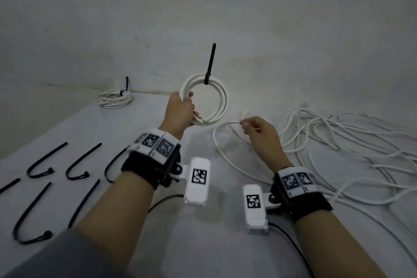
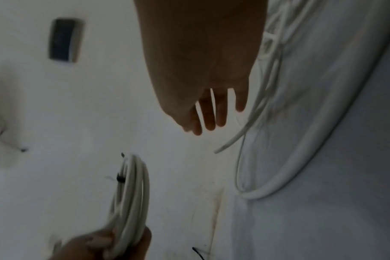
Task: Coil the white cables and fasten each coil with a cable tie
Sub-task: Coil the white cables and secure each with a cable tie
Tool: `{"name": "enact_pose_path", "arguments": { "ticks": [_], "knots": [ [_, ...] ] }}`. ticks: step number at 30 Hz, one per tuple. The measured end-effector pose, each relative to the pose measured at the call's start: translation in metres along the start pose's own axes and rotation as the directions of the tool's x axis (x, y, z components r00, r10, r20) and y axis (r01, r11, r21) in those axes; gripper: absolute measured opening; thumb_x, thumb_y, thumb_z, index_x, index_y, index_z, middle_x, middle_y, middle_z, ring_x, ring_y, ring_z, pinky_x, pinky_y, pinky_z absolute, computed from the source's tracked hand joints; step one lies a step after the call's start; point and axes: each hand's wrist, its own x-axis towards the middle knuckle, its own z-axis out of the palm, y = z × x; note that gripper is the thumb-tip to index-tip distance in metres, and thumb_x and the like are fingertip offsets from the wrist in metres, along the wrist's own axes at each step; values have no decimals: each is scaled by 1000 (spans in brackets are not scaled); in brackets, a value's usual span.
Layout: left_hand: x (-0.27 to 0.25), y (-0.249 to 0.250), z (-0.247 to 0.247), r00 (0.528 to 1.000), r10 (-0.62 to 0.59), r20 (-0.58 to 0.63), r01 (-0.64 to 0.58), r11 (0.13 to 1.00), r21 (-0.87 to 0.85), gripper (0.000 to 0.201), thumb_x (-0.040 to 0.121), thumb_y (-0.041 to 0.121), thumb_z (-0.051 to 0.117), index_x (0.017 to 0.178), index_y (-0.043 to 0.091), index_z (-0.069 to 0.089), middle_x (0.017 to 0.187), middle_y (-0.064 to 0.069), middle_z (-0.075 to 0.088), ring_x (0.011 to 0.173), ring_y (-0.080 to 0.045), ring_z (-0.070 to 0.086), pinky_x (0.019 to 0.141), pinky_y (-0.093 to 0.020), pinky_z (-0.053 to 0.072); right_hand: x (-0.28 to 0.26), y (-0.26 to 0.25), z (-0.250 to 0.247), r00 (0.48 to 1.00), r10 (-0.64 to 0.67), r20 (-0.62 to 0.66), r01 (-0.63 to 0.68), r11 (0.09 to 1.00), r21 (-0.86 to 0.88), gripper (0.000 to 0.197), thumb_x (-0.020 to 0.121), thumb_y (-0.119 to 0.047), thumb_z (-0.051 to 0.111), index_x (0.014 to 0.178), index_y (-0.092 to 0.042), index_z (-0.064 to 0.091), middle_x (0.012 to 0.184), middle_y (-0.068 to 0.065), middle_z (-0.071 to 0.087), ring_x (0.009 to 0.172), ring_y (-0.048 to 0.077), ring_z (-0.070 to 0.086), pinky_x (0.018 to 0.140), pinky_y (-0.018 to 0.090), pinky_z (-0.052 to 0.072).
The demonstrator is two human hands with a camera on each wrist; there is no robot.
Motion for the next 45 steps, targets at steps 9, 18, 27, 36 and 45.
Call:
{"name": "enact_pose_path", "arguments": {
  "ticks": [9, 18, 27, 36, 45],
  "knots": [
    [107, -24, -74, 982, -79, -169, 176, 686, 706, 22, 97, 17, 49, 85, 0, 56, 116, -18, 63, 105, -31, 60, 82, -33, 43, 12, 36, 8, 977, 62, 202, 51, 860, -509, 32, 90, -30, 60, 119, -17, 59, 127, 6, 48, 118, 26, 49, 99, 33, 34],
    [170, -64, -113, 961, -193, -198, 275, 723, 634, 22, 95, 26, 51, 106, 8, 56, 109, -21, 61, 91, -22, 57, 88, -33, 50, 18, 31, 23, 957, 129, 259, 85, 729, -679, 40, 93, -37, 53, 131, -26, 48, 136, 2, 36, 127, 23, 37, 104, 37, 23],
    [195, -52, -116, 955, -188, -229, 277, 843, 461, 137, 23, 63, 88, 139, 17, 32, 126, -10, 52, 104, -31, 59, 83, -49, 53, 20, 32, 26, 963, 144, 227, 42, 754, -656, 37, 90, -37, 57, 126, -31, 51, 133, -1, 37, 126, 21, 36, 103, 37, 22],
    [212, -52, -137, 978, -133, -158, 200, 413, 889, 139, 10, 62, 84, 130, 9, 40, 122, -14, 54, 109, -34, 58, 90, -50, 51, 19, 30, 26, 963, 152, 223, 25, 772, -635, 33, 88, -35, 60, 121, -33, 55, 131, -3, 38, 126, 19, 37, 103, 39, 23],
    [190, -42, -129, 963, -247, -112, 188, 311, 932, 96, 30, 61, 73, 106, 5, 59, 118, -18, 61, 104, -31, 61, 95, -45, 49, 18, 30, 24, 966, 144, 214, 20, 785, -620, 31, 87, -32, 62, 118, -32, 57, 127, -3, 41, 123, 20, 39, 102, 40, 25]
  ]
}}
